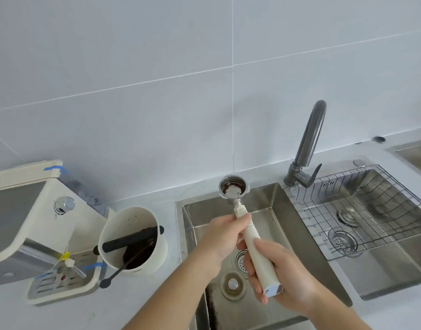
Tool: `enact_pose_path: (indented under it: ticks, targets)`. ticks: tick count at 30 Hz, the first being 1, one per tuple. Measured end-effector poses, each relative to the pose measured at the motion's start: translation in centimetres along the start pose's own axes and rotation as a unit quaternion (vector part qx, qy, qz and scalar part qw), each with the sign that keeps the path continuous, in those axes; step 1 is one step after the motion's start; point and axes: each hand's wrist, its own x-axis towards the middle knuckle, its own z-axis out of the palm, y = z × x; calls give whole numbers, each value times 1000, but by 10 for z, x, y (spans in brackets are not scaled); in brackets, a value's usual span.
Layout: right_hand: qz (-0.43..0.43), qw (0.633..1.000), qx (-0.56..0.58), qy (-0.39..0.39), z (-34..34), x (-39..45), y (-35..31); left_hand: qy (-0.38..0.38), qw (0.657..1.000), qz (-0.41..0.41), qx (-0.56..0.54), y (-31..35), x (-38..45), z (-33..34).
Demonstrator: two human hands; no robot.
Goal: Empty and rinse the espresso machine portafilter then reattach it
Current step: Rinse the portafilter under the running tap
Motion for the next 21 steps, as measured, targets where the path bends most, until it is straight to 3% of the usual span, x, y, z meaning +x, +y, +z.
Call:
enact_pose_path:
  ticks: [14, 17, 21]
  targets:
    - [3, 985, -157, 65, -72, -9, -16, -6, 999, -31, -15, -7, 44, 44]
    - [-9, 975, -143, 171, -95, -4, -25, -3, 999, -38, -11, -9, 53, 47]
    - [-43, 922, -240, 301, -140, 11, -59, -13, 998, -56, -20, -11, 62, 52]
